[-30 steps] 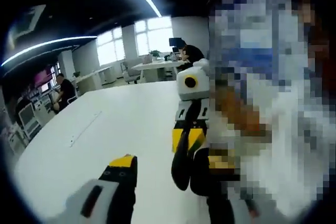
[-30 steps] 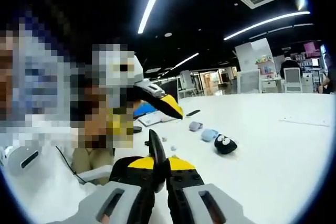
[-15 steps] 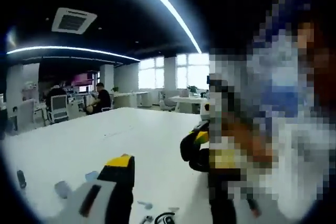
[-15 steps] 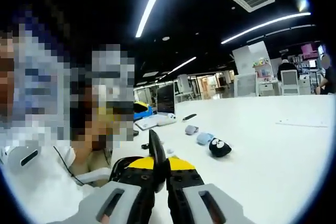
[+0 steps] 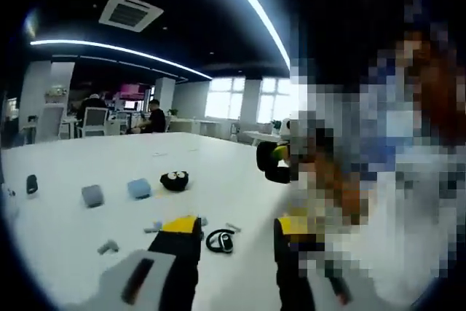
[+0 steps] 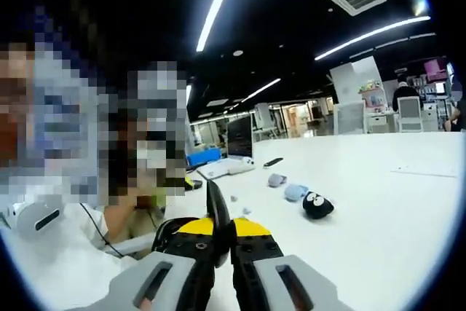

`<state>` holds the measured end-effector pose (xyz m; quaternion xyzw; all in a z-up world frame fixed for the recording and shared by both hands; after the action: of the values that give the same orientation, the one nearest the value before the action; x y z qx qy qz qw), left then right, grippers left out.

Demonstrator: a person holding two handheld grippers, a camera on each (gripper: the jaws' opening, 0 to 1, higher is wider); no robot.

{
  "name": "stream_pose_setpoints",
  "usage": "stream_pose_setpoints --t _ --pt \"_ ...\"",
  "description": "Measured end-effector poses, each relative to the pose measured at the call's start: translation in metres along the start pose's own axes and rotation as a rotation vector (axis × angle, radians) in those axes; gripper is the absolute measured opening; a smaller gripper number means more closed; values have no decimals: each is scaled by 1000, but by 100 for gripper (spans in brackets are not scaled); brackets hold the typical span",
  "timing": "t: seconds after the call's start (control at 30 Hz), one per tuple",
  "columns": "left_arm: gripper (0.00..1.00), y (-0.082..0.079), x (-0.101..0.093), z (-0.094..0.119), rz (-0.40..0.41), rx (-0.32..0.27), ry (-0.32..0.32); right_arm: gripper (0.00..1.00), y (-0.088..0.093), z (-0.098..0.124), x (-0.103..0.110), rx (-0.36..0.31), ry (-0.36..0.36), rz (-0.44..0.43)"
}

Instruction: Pick up the earbuds from the table and place the earbuds into the earbud case

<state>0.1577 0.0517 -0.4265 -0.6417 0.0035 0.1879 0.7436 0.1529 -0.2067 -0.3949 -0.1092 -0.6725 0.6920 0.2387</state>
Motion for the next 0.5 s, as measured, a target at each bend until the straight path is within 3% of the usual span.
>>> stream_pose_setpoints --t 0.1,0.17,0.5 --pt "41 20 4 -11 27 74 17 6 3 -4 2 6 -6 -5" --pt "42 29 12 -18 17 128 -4 6 4 -5 2 16 -10 -1" --pt "44 36 29 -45 32 221 -4 6 2 -6 1 17 -10 3"
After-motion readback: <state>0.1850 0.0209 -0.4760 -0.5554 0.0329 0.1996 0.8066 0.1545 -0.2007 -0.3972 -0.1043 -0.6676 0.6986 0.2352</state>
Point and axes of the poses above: the point that each gripper's makers call its tool centre point, and the gripper's own axes: z roughly backward along the fingers, x roughly to its left, y roughly out of its underside, the point moved 4 cm from there along z, roughly backward along the fingers, and after that the axes turned 5 degrees about z, right-handed, at the moved point
